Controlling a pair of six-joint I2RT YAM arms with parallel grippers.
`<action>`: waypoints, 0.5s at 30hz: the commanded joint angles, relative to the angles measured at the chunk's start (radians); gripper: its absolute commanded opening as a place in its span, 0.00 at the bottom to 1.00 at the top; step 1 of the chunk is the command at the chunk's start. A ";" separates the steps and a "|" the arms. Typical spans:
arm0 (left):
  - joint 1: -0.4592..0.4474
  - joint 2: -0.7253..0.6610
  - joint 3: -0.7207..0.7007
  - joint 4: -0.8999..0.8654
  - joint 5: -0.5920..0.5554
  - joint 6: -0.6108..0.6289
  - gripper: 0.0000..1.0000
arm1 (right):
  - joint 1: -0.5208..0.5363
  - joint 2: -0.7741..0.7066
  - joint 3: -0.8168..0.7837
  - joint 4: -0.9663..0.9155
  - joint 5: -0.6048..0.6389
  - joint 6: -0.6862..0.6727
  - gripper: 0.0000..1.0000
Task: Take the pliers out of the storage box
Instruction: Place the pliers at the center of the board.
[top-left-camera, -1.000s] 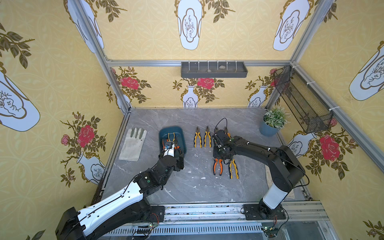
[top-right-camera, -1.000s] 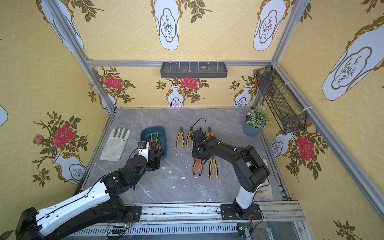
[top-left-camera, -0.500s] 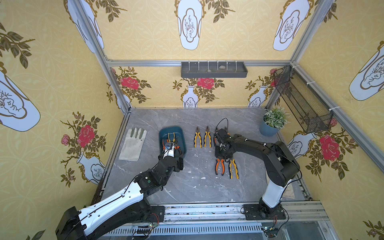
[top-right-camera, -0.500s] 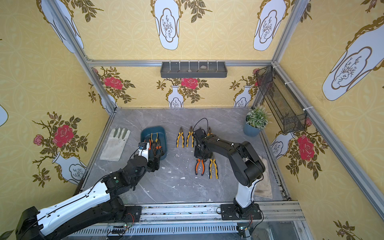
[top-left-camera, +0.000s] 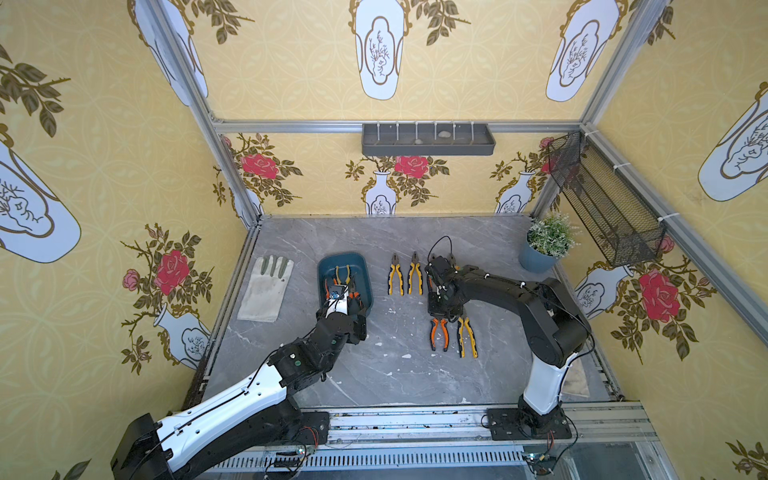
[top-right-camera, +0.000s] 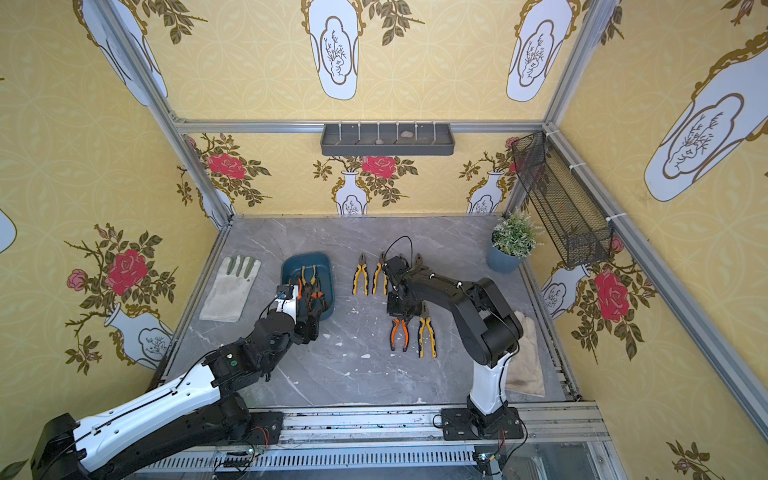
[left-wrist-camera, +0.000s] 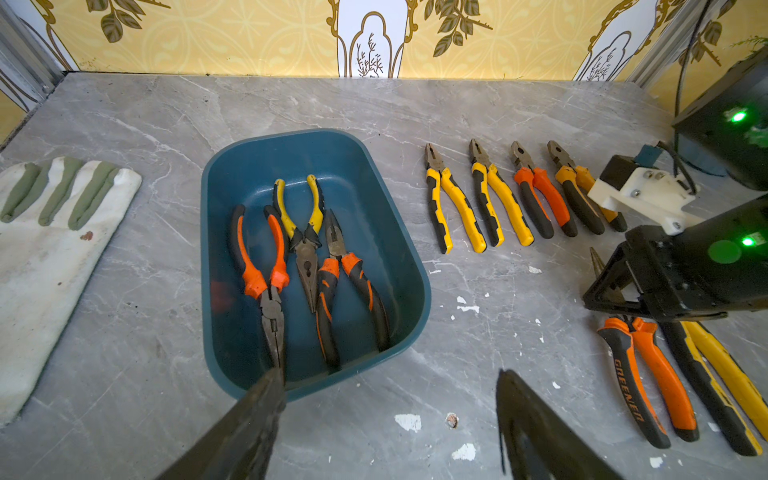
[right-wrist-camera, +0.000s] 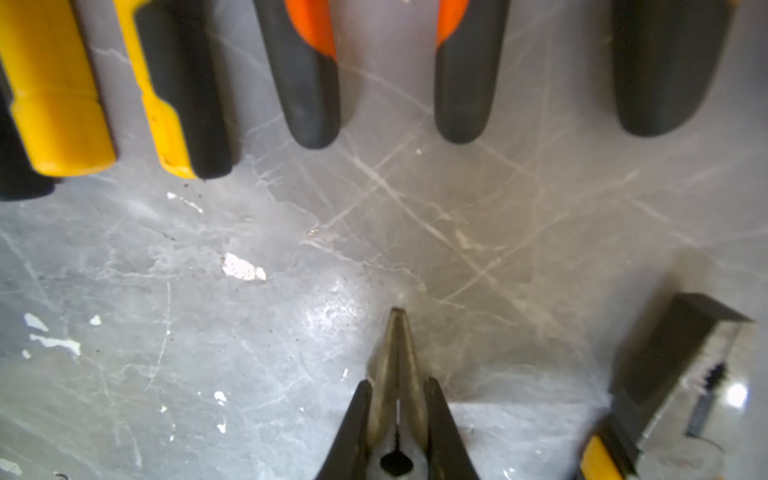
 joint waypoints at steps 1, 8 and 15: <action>0.001 0.002 -0.004 0.006 -0.003 -0.007 0.81 | -0.002 0.014 0.003 -0.027 0.022 -0.019 0.18; 0.001 0.012 -0.002 0.009 -0.002 -0.007 0.81 | -0.001 0.036 0.008 -0.036 0.020 -0.041 0.20; 0.002 0.014 0.000 0.009 -0.001 -0.008 0.81 | -0.001 0.044 0.006 -0.044 0.021 -0.039 0.24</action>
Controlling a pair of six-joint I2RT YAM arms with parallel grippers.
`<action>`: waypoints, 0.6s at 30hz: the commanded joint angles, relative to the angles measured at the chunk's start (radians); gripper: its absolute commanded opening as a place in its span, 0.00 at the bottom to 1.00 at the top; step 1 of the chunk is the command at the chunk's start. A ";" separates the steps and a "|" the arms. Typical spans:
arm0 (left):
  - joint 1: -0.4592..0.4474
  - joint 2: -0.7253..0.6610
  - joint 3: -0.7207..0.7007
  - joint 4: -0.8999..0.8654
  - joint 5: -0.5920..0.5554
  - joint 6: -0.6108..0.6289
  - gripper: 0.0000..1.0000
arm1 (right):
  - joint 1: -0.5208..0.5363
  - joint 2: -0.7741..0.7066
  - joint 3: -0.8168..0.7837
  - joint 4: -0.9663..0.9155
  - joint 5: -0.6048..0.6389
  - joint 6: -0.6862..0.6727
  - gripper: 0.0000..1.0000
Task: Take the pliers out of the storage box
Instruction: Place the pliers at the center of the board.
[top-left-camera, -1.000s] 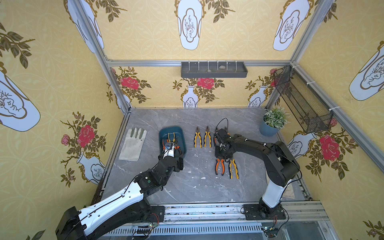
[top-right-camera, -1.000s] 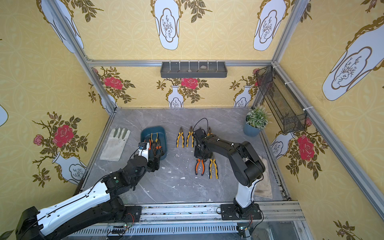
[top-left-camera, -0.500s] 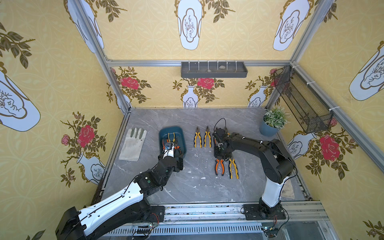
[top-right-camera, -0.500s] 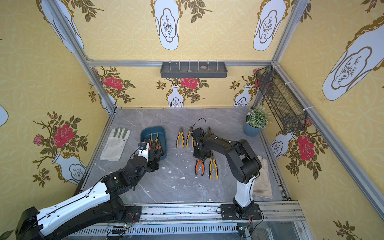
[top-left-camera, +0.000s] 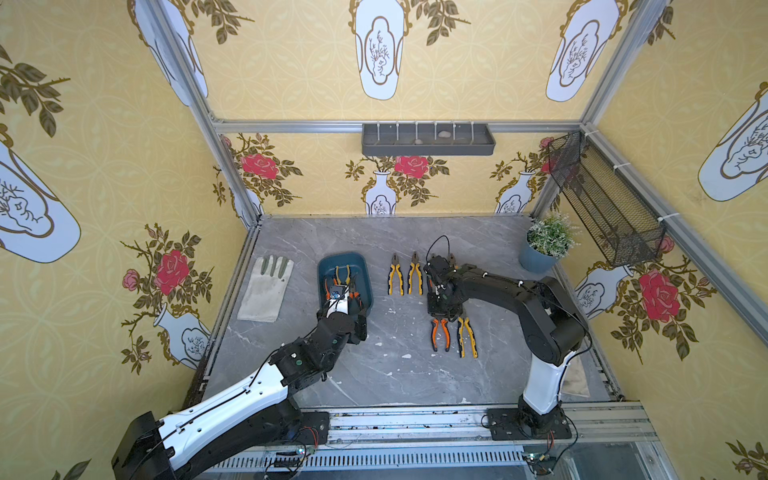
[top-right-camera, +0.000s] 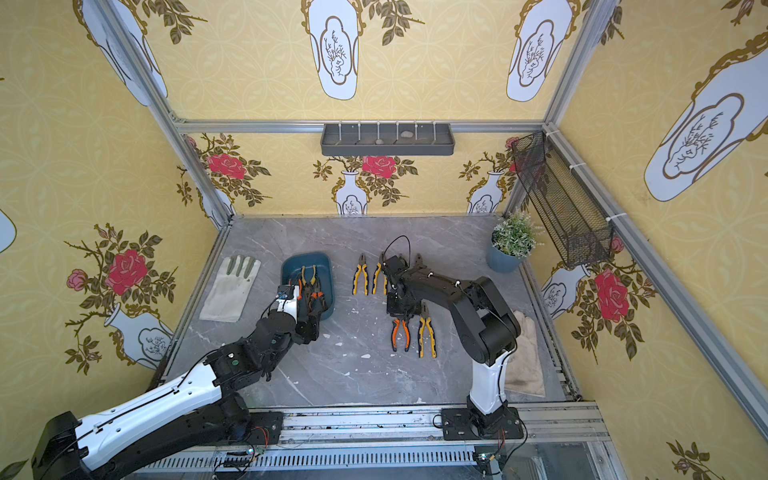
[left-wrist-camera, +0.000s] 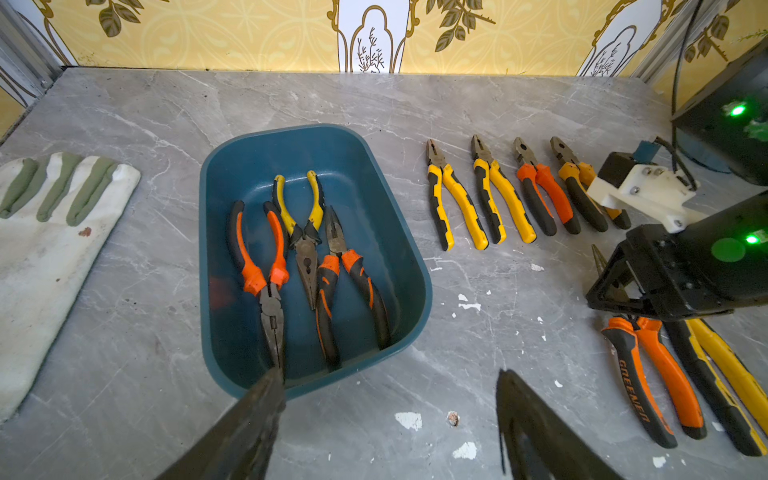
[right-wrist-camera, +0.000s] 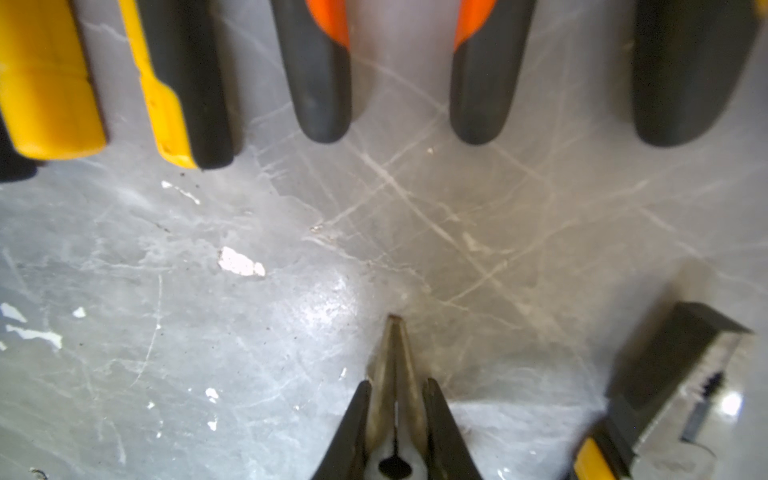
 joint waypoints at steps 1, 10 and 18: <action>0.002 0.003 -0.001 0.010 -0.002 0.000 0.81 | -0.002 0.022 -0.010 -0.024 0.015 -0.006 0.25; 0.001 0.000 -0.007 0.012 -0.003 -0.001 0.81 | -0.004 0.011 -0.026 -0.027 0.005 0.004 0.27; 0.001 -0.004 -0.008 0.011 -0.001 -0.003 0.81 | -0.006 0.023 -0.019 -0.027 -0.005 -0.001 0.27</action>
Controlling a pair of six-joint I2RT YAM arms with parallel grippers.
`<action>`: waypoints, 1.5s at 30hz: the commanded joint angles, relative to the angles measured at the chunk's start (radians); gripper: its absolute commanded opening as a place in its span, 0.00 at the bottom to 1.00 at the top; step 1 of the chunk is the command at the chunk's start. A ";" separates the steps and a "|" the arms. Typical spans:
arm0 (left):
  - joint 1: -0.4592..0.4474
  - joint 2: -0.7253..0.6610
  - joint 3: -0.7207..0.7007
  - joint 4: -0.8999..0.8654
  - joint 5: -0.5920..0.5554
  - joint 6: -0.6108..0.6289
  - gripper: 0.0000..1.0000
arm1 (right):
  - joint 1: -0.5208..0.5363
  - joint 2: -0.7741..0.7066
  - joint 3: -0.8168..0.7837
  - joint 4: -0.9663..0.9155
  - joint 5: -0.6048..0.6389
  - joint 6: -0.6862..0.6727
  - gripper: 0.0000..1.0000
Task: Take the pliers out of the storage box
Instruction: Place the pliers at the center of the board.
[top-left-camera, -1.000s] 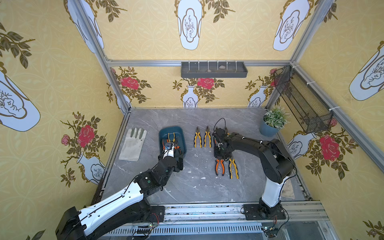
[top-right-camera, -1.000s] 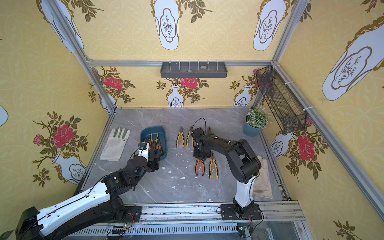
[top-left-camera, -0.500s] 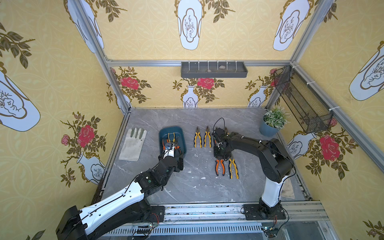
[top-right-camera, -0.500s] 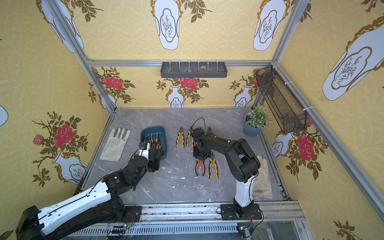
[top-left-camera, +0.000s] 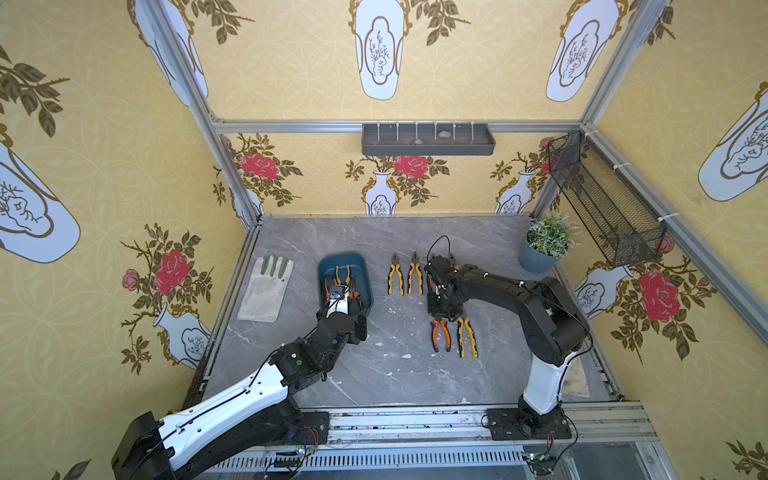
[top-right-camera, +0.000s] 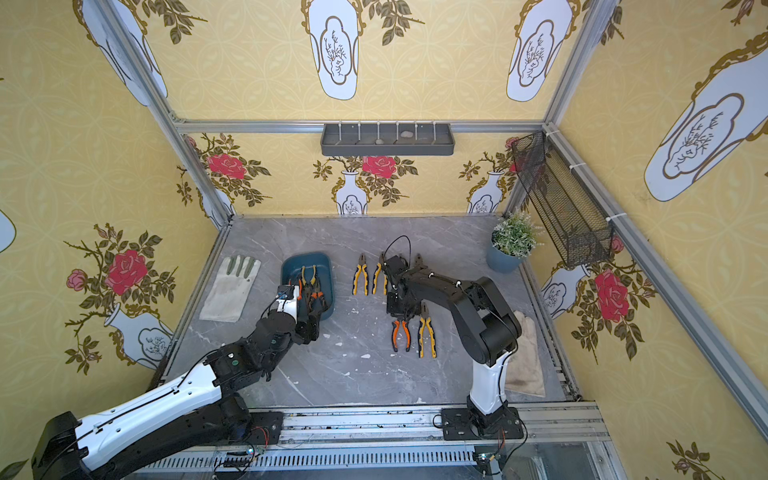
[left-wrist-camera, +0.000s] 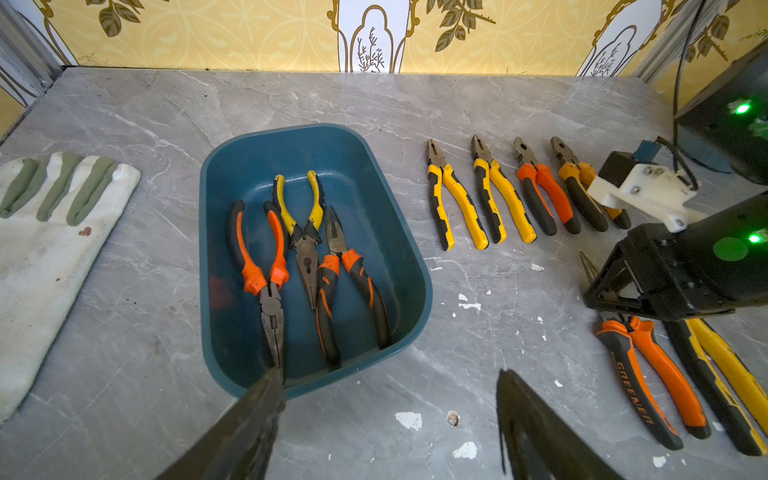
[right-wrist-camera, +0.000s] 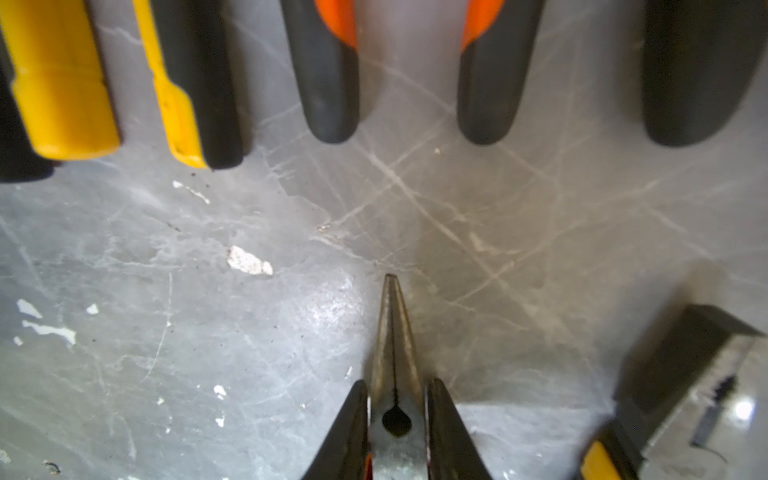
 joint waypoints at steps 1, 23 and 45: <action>0.002 -0.002 -0.009 0.011 -0.002 -0.003 0.82 | -0.001 0.024 -0.012 -0.035 0.010 -0.002 0.27; 0.002 -0.001 -0.007 0.010 0.001 -0.005 0.82 | 0.001 -0.010 -0.013 -0.036 0.054 0.009 0.34; 0.412 0.553 0.375 -0.291 0.343 -0.059 0.57 | 0.170 -0.621 -0.129 0.052 0.310 0.041 0.46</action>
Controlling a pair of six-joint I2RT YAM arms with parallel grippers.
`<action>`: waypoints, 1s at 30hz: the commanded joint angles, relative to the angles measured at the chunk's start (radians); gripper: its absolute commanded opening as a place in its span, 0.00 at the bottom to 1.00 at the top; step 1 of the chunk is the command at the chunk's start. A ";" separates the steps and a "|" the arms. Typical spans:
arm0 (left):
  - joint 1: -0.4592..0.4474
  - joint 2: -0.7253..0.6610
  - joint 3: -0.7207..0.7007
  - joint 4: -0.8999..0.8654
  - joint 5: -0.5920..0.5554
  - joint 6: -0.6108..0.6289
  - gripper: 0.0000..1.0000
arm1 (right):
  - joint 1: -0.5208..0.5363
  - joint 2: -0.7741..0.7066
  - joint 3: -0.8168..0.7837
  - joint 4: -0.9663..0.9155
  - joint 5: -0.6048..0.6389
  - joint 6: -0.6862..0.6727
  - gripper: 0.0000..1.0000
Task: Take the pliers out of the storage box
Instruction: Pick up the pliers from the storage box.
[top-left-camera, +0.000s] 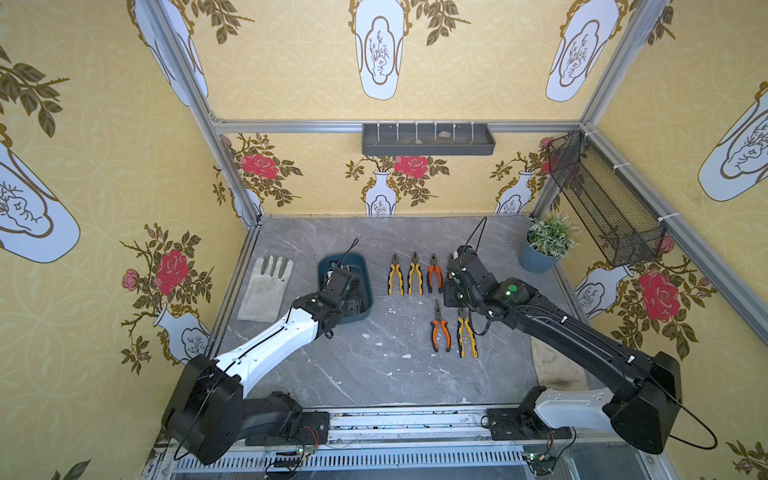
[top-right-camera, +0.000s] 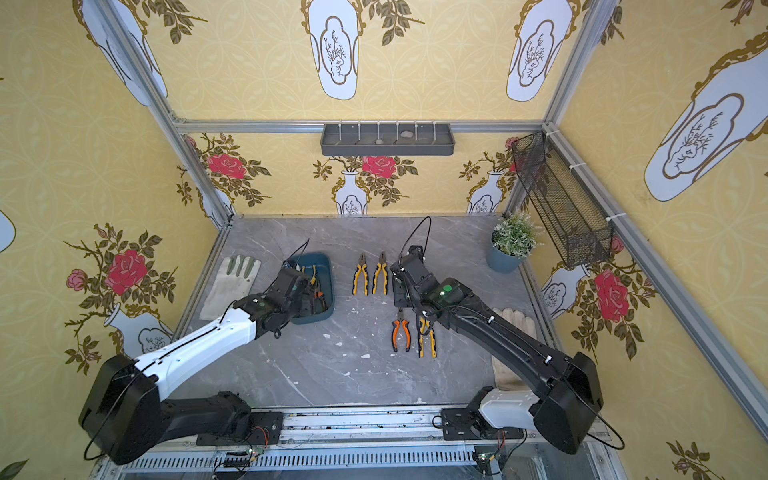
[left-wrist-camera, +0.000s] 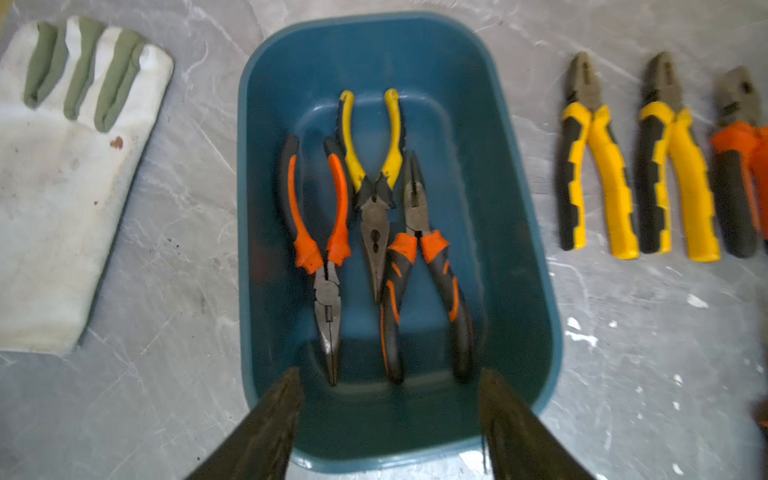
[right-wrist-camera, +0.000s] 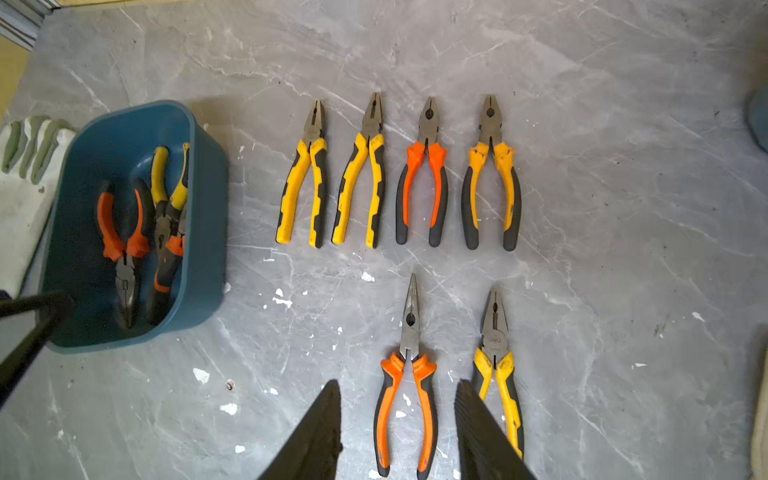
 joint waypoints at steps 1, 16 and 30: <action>0.078 0.088 0.040 -0.026 0.138 0.006 0.56 | 0.003 -0.004 -0.034 0.068 -0.031 0.040 0.46; 0.136 0.388 0.226 -0.016 0.187 0.034 0.58 | -0.055 -0.012 -0.131 0.128 -0.093 -0.001 0.46; 0.121 0.398 0.148 0.023 0.205 -0.001 0.49 | -0.081 0.013 -0.162 0.153 -0.133 0.028 0.46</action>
